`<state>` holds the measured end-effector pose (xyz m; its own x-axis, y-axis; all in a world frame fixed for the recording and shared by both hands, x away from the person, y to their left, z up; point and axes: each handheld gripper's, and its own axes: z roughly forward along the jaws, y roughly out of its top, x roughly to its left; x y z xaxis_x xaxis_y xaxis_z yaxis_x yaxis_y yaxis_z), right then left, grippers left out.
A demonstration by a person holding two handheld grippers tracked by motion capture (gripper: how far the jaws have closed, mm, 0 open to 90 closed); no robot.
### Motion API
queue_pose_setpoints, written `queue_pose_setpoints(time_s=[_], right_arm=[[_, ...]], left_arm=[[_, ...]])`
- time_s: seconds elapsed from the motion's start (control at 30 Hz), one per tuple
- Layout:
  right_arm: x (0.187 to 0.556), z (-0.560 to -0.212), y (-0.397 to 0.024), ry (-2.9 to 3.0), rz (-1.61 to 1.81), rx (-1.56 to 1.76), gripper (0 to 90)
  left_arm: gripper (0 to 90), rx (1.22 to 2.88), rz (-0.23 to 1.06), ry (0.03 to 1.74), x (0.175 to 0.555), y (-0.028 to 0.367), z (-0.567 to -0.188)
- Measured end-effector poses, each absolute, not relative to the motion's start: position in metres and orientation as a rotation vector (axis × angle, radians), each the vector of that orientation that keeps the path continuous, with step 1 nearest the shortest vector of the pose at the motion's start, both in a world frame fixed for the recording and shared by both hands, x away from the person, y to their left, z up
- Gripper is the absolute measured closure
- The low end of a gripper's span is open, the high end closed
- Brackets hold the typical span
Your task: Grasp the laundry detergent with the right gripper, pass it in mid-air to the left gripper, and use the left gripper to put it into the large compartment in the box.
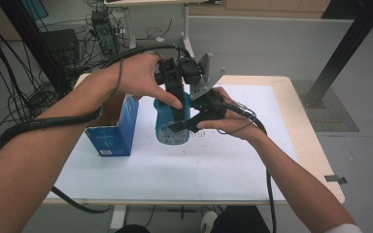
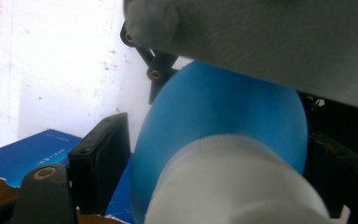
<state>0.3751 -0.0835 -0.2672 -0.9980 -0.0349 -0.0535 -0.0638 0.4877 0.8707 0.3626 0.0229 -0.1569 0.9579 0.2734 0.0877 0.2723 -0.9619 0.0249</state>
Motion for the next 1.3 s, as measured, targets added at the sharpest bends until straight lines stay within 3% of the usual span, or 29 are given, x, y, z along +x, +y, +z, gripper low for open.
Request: queue_pose_setpoints(time_s=[0.5, 1.3], right_arm=[[0.3743, -0.2668, -0.0852, 2.683, 1.563, -0.091, 43.9], [0.3741, -0.2687, -0.0845, 2.684, 1.566, -0.095, 43.8]], left_arm=[[33.4, 3.109, 0.121, 0.428, 0.3627, 0.0210, -0.1584], [34.5, 3.130, 0.120, 0.421, 0.3627, 0.0200, -0.1603]])
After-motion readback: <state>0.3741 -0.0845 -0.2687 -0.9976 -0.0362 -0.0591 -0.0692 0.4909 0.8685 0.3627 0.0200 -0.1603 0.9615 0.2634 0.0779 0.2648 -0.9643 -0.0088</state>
